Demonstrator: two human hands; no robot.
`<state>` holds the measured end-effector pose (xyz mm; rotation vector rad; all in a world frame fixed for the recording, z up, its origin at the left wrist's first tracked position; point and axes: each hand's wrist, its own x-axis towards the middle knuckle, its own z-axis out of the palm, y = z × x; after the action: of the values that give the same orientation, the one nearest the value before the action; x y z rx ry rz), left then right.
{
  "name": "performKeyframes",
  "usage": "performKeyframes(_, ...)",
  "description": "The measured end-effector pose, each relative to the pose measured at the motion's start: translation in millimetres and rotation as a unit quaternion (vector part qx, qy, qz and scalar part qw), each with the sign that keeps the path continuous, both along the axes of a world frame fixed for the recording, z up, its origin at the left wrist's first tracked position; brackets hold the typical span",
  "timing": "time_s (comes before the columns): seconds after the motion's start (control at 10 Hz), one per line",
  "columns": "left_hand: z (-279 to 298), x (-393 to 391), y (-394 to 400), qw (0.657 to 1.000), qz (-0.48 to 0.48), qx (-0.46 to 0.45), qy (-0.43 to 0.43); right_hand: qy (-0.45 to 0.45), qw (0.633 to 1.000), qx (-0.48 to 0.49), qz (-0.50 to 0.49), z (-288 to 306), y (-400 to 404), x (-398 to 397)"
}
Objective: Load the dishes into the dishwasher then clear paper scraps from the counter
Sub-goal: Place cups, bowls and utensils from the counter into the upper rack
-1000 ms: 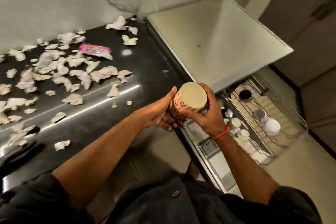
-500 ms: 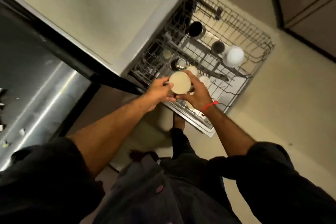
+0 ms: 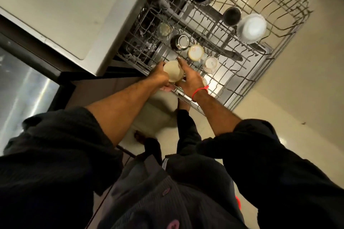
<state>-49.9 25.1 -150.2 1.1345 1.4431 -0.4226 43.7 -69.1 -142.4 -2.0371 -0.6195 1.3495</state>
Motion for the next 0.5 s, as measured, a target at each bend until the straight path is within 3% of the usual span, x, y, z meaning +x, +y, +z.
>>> performKeyframes(0.1, 2, 5, 1, 0.999, -0.042, -0.033, -0.001, 0.058, 0.997, -0.032, -0.026, 0, 4, 1)
performKeyframes(0.2, 4, 3, 1, 0.998, -0.047, -0.039, -0.010, -0.011, 0.998, -0.050, 0.031, -21, -1, 4)
performKeyframes(0.3, 4, -5, -2, 0.999, -0.034, -0.020, -0.034, 0.085, 0.994, -0.023, -0.060, -28, 0, -2)
performKeyframes(0.4, 7, -11, -4, 0.999, -0.009, -0.001, -0.045, 0.167, 0.974, -0.025, -0.149, 19, 5, -1)
performKeyframes(0.5, 30, -23, -3, 0.996, 0.010, 0.066, -0.062, 0.096, 0.992, 0.001, -0.085, 22, -4, 8)
